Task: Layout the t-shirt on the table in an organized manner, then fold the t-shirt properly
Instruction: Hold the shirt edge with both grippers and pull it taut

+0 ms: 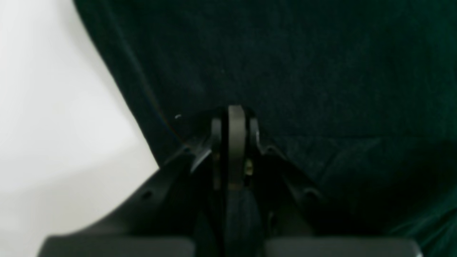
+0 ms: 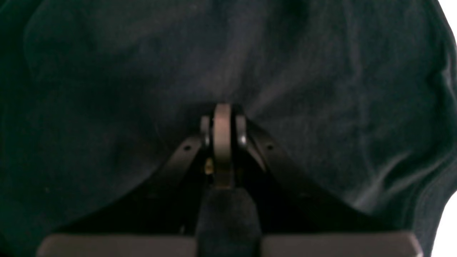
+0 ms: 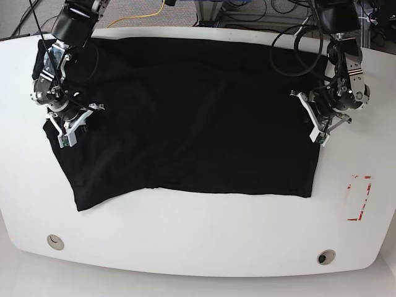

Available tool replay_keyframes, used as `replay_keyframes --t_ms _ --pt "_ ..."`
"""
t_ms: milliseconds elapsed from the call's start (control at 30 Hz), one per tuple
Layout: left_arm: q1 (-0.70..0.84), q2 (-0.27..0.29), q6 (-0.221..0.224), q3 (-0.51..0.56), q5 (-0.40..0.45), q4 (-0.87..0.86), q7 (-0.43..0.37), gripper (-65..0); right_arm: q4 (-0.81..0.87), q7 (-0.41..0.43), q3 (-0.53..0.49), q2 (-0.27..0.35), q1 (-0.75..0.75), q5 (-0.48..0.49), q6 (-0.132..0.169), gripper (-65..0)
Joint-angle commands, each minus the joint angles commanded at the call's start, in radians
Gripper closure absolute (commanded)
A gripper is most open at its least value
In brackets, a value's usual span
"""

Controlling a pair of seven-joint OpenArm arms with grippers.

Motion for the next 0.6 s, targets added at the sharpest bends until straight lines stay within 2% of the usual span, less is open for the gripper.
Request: replay_keyframes --t_ms 600 --pt "0.137 -0.018 -0.002 -0.025 -0.003 0.146 0.000 0.0 0.089 -0.002 0.000 -0.018 -0.078 0.000 0.000 -1.4"
